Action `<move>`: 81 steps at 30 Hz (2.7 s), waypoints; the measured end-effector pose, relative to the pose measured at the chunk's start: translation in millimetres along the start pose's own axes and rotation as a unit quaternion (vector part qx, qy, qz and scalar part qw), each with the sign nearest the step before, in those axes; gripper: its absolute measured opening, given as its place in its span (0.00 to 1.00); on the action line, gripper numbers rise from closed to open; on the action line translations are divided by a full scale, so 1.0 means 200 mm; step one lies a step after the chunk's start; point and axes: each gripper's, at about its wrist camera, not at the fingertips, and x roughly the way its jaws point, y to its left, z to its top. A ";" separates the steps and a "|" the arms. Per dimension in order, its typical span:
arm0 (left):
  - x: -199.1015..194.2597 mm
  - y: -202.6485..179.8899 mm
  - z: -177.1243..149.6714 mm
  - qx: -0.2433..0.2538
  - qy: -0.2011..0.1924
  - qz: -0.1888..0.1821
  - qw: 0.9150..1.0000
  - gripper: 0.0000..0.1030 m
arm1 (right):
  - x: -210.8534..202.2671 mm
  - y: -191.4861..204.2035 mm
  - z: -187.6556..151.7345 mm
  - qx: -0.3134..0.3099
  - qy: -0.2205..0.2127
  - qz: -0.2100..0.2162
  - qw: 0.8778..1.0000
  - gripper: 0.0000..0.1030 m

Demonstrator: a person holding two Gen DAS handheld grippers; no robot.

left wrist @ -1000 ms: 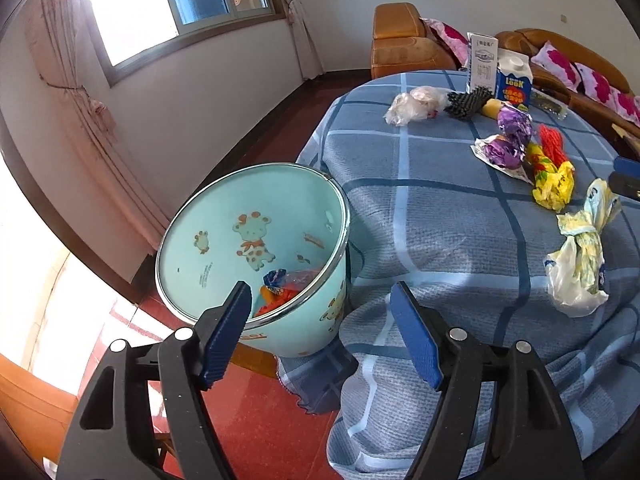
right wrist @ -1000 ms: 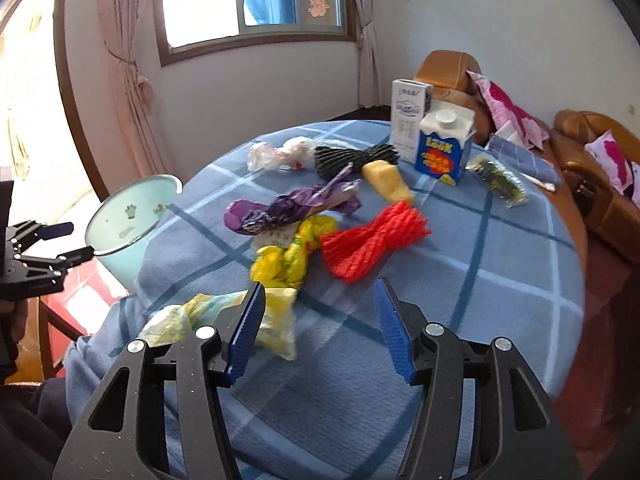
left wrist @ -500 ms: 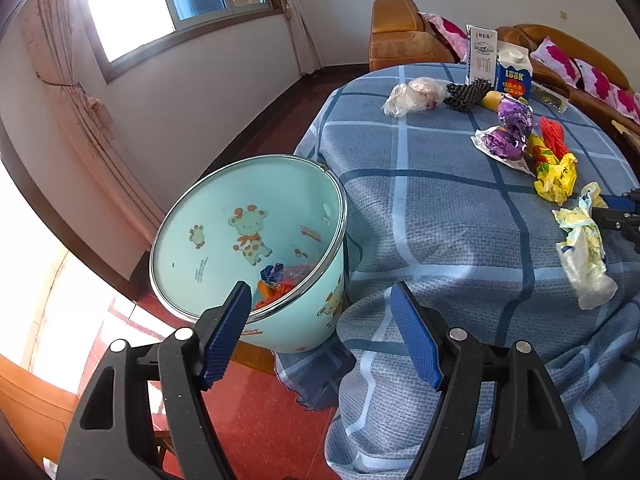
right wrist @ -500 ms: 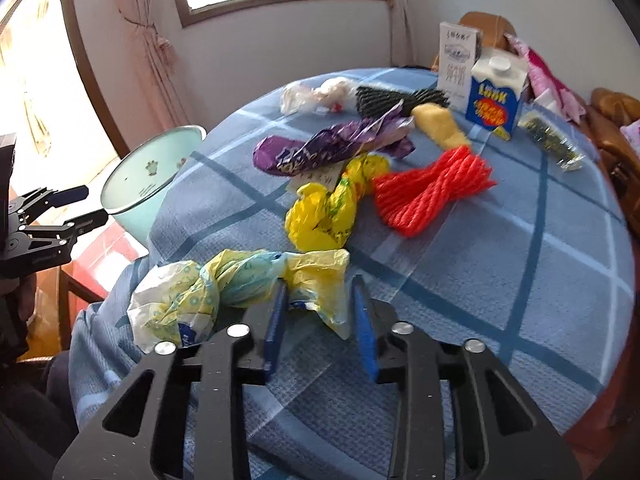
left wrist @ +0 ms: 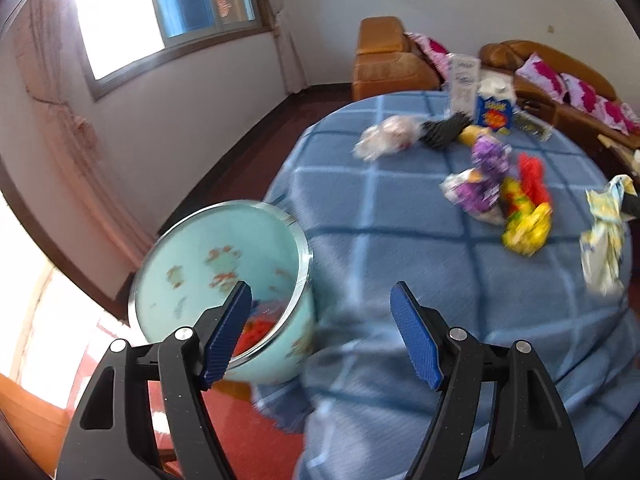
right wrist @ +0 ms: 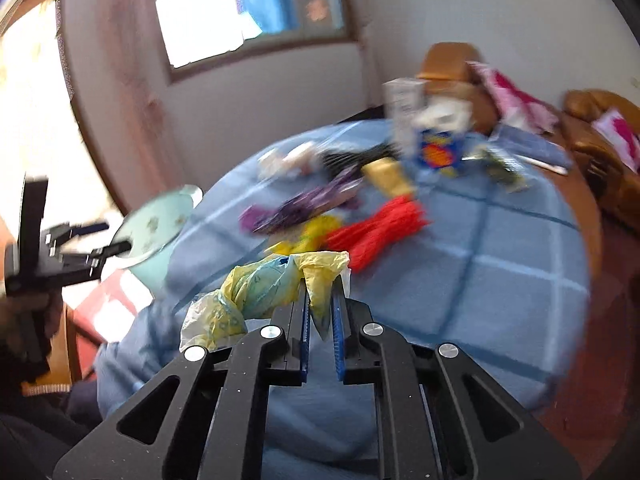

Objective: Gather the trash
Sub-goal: 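Grasp the yellow-green plastic bag with the right tool, then grasp the purple wrapper with the left tool while the right holds the bag, then carry the purple wrapper and yellow-green bag over the teal bin with both tools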

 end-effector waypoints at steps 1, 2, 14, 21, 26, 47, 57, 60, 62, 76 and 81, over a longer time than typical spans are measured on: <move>0.01 -0.04 0.03 0.002 -0.003 -0.007 1.000 0.69 | -0.02 -0.06 0.01 0.014 -0.009 -0.014 1.000 0.10; 0.02 -0.08 0.05 0.004 -0.006 -0.012 1.000 0.69 | -0.05 -0.14 0.02 0.033 -0.019 -0.033 0.999 0.10; 0.30 -0.47 0.30 0.020 0.006 -0.064 0.998 0.68 | -0.06 -0.68 0.03 0.133 -0.070 -0.148 0.977 0.10; 0.43 -0.54 0.31 0.009 0.043 -0.118 0.992 0.20 | 0.00 -0.70 0.02 0.127 -0.065 -0.147 0.979 0.10; 0.40 -0.58 0.31 0.033 0.035 -0.129 0.990 0.08 | 0.03 -0.66 0.02 0.119 -0.061 -0.140 0.981 0.11; 0.10 -0.17 0.25 0.040 -0.004 -0.039 0.998 0.07 | 0.21 -0.31 0.31 0.058 -0.073 -0.076 0.993 0.11; 0.08 0.01 0.20 0.020 0.000 -0.008 1.000 0.07 | 0.39 -0.06 0.47 0.012 -0.063 -0.044 0.997 0.11; 0.08 0.06 0.18 0.013 0.003 0.001 1.000 0.07 | 0.44 0.01 0.50 -0.002 -0.060 -0.036 0.998 0.11; 0.08 0.10 0.17 0.007 0.005 0.008 1.000 0.07 | 0.47 0.06 0.51 -0.010 -0.057 -0.031 0.998 0.11; 0.09 0.39 0.06 -0.025 0.033 0.057 0.997 0.07 | 0.70 0.40 0.57 -0.070 -0.034 0.008 0.997 0.11; 0.10 0.47 0.01 -0.035 0.045 0.070 0.996 0.07 | 0.77 0.52 0.57 -0.090 -0.023 0.019 0.995 0.11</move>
